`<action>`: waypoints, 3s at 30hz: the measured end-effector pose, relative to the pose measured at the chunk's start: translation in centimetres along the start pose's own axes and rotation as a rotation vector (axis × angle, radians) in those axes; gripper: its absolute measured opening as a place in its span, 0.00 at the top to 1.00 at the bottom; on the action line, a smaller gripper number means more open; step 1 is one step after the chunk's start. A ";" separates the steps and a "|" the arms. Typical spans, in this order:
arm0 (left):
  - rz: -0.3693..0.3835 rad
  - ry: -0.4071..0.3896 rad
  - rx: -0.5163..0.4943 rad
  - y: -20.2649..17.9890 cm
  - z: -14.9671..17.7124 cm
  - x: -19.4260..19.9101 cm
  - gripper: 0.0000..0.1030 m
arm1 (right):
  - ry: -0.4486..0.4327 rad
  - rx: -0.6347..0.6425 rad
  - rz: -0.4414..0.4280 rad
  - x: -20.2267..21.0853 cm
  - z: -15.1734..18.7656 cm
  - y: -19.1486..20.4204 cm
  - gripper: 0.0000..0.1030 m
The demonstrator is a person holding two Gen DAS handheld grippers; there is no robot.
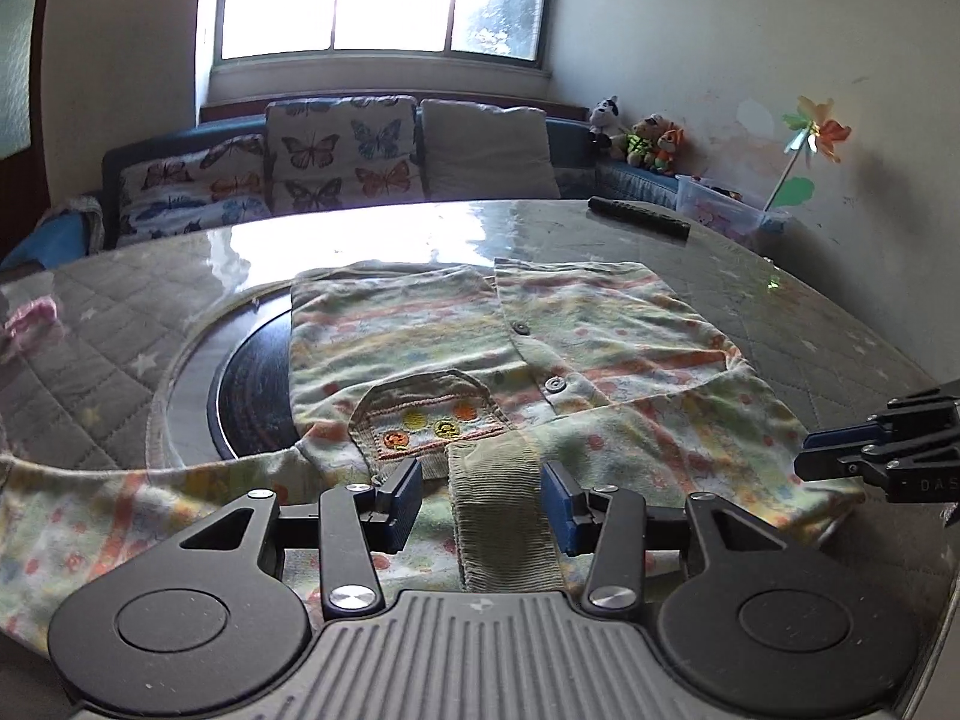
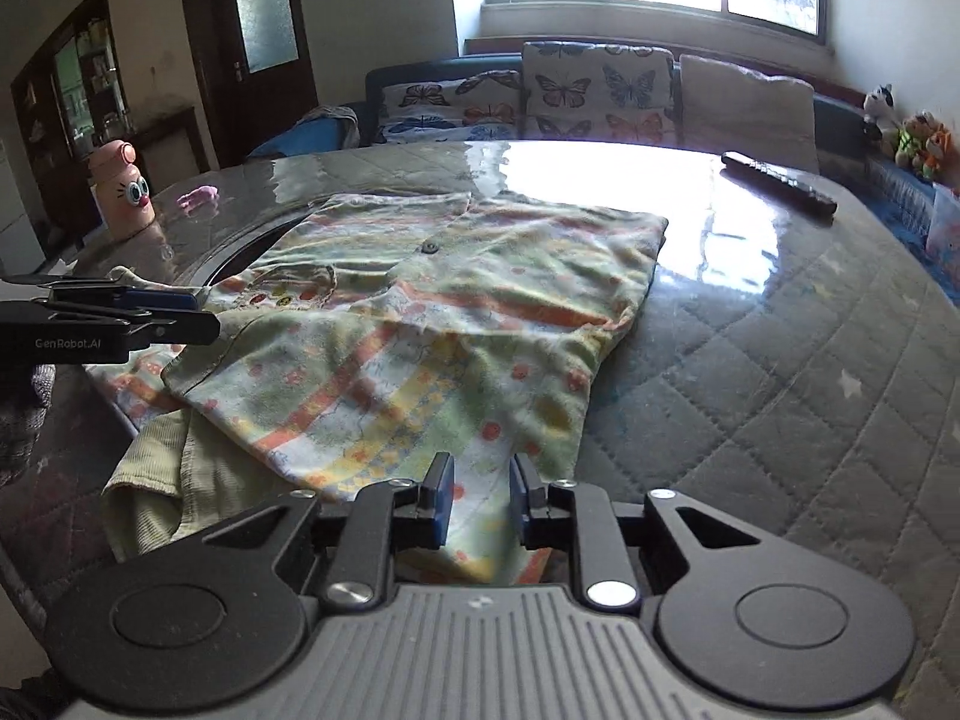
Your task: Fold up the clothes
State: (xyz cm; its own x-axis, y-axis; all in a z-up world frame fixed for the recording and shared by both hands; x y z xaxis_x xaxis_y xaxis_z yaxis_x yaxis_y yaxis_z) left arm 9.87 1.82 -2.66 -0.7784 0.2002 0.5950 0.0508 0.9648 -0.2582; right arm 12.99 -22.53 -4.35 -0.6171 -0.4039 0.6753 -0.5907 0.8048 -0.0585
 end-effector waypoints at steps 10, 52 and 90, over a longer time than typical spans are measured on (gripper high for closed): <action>0.002 0.013 0.009 -0.3 -0.1 -1.0 0.82 | -0.047 0.004 0.029 -4.2 -3.3 -1.8 0.81; -0.233 -0.083 0.096 7.3 0.4 3.5 0.61 | -0.087 0.387 -0.161 -4.9 -4.9 12.9 0.66; -0.508 -0.230 0.501 21.4 -0.7 9.1 0.92 | -0.112 0.323 -0.186 -3.4 -5.7 12.9 0.66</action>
State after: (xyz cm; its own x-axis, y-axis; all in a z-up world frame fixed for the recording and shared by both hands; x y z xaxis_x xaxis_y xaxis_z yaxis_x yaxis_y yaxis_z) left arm 4.35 24.43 -2.25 -0.7442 -0.3429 0.5732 -0.5979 0.7245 -0.3429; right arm 10.48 -8.26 -3.21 -0.5267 -0.5889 0.6131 -0.8200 0.5421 -0.1837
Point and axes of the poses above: each gripper's, at about its wrist camera, not at the fingertips, and x roughly against the way its jaws point, y to its left, z to its underside, the point moved 6 cm from there along -x, roughly the way its jaws point, and after that the axes turned 11 degrees about x, right-handed, at the moved point
